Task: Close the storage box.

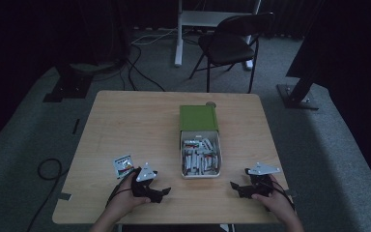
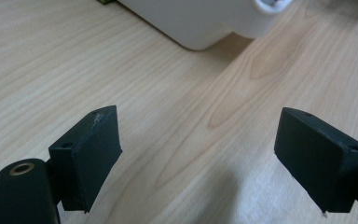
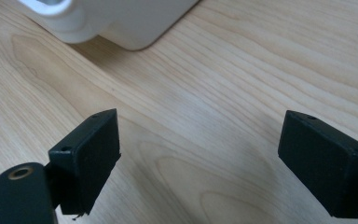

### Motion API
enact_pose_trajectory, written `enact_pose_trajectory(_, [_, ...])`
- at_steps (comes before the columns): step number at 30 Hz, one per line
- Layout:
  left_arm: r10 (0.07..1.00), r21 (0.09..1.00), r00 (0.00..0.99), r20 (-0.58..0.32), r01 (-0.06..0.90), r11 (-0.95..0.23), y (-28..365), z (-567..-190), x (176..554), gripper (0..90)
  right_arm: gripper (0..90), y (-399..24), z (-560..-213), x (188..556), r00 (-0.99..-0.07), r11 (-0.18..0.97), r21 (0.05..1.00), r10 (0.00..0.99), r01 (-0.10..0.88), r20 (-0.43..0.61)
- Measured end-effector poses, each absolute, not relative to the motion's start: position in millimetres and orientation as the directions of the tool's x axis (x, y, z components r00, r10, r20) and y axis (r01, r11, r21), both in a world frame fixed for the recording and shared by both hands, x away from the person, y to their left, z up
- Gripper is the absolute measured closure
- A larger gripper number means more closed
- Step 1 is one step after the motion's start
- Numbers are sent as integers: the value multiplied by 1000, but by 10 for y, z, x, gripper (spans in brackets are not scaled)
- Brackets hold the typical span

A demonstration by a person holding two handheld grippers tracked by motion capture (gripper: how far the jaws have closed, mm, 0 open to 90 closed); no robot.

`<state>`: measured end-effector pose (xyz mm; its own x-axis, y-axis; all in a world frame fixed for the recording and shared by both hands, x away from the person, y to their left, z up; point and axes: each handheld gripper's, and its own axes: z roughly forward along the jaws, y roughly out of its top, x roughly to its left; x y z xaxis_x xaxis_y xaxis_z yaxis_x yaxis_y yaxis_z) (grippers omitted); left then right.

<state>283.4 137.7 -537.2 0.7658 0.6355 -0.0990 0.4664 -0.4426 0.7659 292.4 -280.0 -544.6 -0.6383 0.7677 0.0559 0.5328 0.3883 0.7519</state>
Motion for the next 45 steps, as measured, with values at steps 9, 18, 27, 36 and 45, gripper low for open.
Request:
enact_pose_trajectory(9, [643, 823, 757, -116, 435, -364, 1337, -5298, 2911, 152, 124, -2695, -5419, 2916, -665, 408, 753, 745, 517, 53])
enact_pose_trajectory(18, [648, 855, 755, -98, 397, -333, 1282, -5189, 2977, 152, 124, -2606, -5308, 2932, -673, 361, 790, 734, 495, 87])
enact_pose_trajectory(27, [638, 882, 766, -80, 353, -313, 1171, -5104, 3024, 152, 124, -2534, -5143, 2960, -685, 304, 837, 720, 455, 111])
enact_pose_trajectory(36, [629, 902, 774, -77, 323, -288, 1076, -5072, 3059, 152, 125, -2494, -5051, 3033, -701, 259, 860, 697, 440, 149])
enact_pose_trajectory(45, [633, 900, 771, -71, 323, -293, 1033, -5084, 3110, 152, 127, -2504, -5088, 3127, -687, 213, 862, 700, 460, 194])
